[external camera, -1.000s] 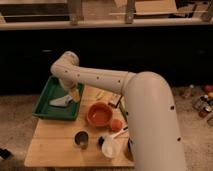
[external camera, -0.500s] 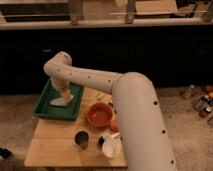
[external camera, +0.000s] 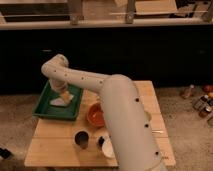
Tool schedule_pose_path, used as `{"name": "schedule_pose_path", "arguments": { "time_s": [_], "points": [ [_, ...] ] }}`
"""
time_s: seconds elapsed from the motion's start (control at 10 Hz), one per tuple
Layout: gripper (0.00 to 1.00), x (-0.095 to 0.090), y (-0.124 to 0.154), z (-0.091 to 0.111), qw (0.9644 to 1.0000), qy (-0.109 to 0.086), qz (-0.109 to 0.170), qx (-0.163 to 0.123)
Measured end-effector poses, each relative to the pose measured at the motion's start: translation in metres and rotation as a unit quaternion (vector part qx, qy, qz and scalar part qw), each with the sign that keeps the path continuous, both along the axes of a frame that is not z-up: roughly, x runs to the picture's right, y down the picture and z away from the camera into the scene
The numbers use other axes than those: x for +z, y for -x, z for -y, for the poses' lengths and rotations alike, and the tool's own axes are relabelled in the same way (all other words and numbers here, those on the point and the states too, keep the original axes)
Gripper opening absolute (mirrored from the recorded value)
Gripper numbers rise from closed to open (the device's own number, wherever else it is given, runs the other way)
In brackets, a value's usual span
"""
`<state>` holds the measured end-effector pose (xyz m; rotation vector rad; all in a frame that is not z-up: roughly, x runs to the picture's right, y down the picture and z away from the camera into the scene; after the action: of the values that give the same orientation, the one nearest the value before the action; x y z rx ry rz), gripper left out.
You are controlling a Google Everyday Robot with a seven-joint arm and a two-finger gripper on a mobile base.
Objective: Place towel in table surface
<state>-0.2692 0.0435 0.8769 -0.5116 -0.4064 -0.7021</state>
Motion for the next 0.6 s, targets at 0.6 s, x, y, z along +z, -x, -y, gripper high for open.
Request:
{"name": "schedule_pose_path", "arguments": {
  "time_s": [0.6],
  "points": [
    [0.8,0.033,-0.001,-0.004,0.9997,0.023,-0.006,0.002]
  ]
}}
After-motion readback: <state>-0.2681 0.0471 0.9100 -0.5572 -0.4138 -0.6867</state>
